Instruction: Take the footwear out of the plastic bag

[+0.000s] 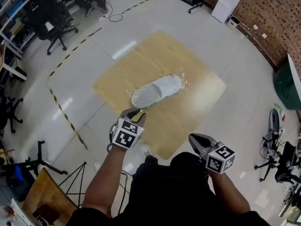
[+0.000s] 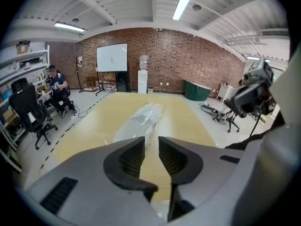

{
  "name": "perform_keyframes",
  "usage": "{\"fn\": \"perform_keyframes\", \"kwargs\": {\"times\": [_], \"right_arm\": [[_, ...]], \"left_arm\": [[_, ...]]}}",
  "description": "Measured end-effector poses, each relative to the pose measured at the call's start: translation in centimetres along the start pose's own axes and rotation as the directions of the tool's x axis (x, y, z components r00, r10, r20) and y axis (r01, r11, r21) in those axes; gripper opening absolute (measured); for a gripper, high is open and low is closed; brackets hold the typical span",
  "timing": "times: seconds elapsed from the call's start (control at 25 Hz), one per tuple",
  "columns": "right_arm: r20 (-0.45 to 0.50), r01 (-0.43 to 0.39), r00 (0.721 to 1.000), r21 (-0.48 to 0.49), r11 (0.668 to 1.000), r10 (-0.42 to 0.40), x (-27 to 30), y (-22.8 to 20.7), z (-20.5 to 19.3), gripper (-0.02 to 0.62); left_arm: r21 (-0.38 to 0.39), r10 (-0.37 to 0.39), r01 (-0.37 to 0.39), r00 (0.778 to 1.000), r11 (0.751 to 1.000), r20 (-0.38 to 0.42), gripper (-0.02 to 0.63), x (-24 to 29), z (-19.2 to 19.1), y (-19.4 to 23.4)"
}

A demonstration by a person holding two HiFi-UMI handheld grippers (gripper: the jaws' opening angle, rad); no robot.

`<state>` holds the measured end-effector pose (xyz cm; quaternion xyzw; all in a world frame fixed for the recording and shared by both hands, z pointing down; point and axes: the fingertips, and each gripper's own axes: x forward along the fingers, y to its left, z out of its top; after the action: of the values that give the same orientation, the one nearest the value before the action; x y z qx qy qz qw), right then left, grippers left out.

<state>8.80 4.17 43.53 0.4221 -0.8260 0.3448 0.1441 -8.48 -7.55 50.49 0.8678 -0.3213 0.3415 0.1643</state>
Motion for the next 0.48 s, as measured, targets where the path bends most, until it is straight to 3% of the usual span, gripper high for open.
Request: {"fn": "perform_keyframes", "kwargs": {"times": [0.16,0.32,0.4,0.48], "right_arm": [[-0.012,0.034,0.999,0.016,0.999,-0.034,0.9,-2.0,-0.3,0.003],[-0.025,0.043,0.999,0.071,0.997,-0.041,2.6,-3.6,-0.4,0.002],[-0.042,0.025,0.999,0.069,0.997,-0.022,3.6,-4.4,-0.3,0.003],[-0.052,-0.001,0.999,0.078,0.997,0.005,4.5,-4.9,-0.1,0.002]], "left_arm": [[0.157,0.026,-0.004,0.989,0.988,-0.143,0.168,4.5,-3.6,2.0],[0.365,0.083,-0.005,0.977,0.931,-0.199,0.169,5.5,-5.8,1.8],[0.417,0.138,-0.037,0.967,0.908,-0.215,0.156,6.4,-6.7,2.0],[0.426,0.186,-0.069,0.953,0.902,-0.239,0.147,7.1,-7.5,2.5]]}}
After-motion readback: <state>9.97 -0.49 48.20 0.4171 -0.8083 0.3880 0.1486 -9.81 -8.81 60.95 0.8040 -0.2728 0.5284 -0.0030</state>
